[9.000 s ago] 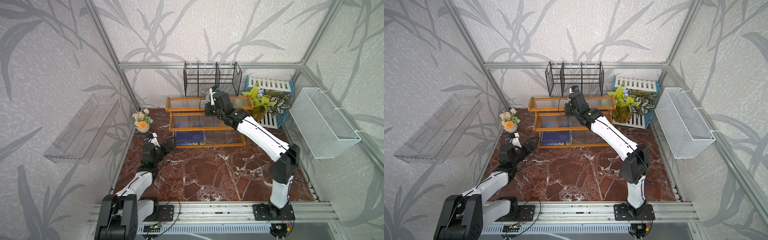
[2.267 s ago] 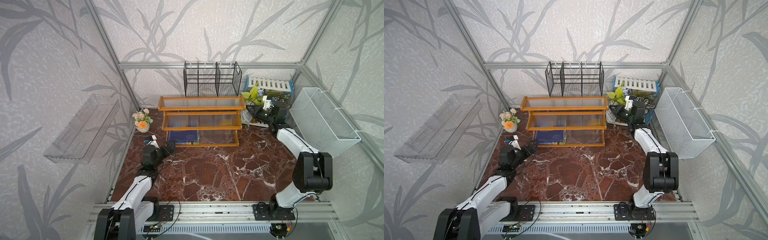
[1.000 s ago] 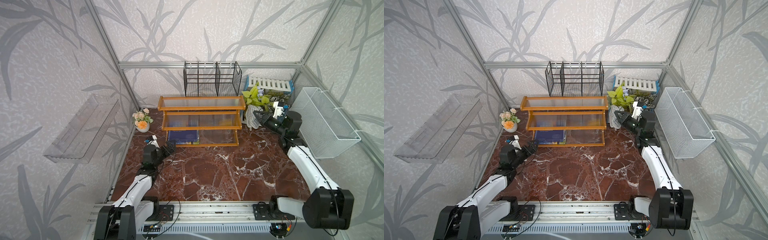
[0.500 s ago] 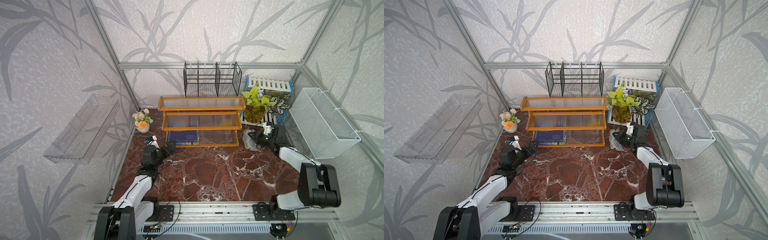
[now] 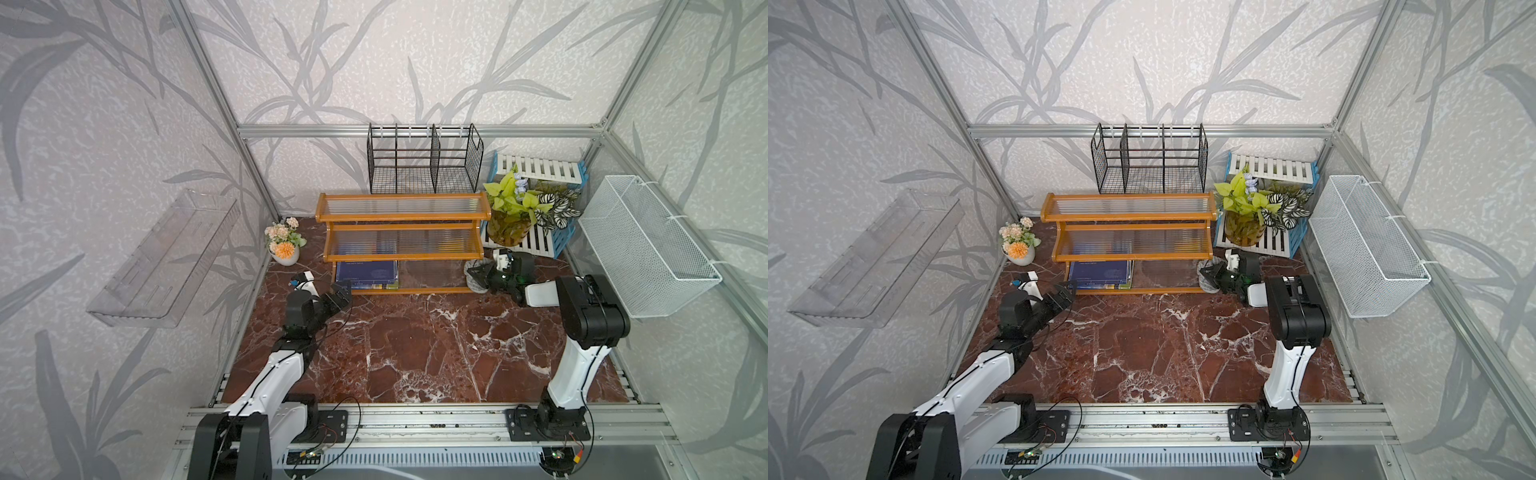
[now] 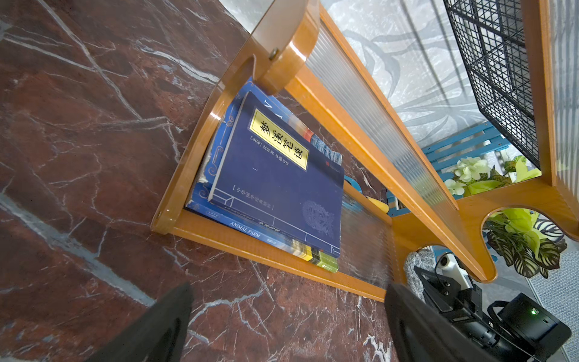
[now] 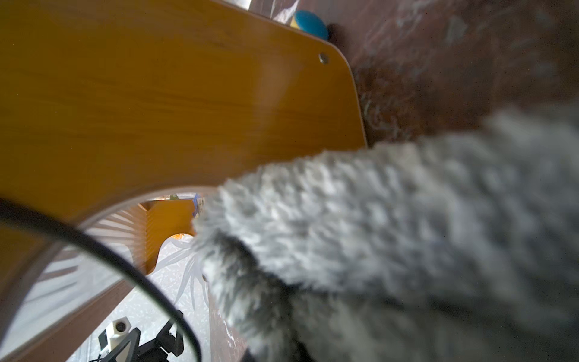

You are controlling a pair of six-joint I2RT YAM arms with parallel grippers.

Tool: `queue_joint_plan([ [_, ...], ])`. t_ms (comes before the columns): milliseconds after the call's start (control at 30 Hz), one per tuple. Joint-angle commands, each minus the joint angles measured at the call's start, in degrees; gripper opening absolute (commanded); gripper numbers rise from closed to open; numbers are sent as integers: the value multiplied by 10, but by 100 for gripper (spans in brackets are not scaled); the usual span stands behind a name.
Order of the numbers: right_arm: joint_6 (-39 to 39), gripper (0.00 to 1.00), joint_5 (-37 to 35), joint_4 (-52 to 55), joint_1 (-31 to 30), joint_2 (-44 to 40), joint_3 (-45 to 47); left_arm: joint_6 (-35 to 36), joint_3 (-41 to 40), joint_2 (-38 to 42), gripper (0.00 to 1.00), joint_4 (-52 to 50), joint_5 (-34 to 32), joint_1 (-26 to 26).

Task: Wipe the bookshelf clean with a cloth
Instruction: Wipe the dust from the shelf.

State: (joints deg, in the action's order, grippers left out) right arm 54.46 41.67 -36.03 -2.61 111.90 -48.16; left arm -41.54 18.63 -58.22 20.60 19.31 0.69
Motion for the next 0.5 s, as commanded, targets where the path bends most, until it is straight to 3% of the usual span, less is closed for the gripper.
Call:
queue_joint_plan([
  [0,12,0,-35,25,8,30,12,12,4,-7,100,13,10,-2],
  [267,-17,0,-14,62,55,-68,59,14,6,-3,100,10,2,-2],
  [467,-79,0,-39,162,61,-113,56,12,6,-8,100,14,6,-2],
])
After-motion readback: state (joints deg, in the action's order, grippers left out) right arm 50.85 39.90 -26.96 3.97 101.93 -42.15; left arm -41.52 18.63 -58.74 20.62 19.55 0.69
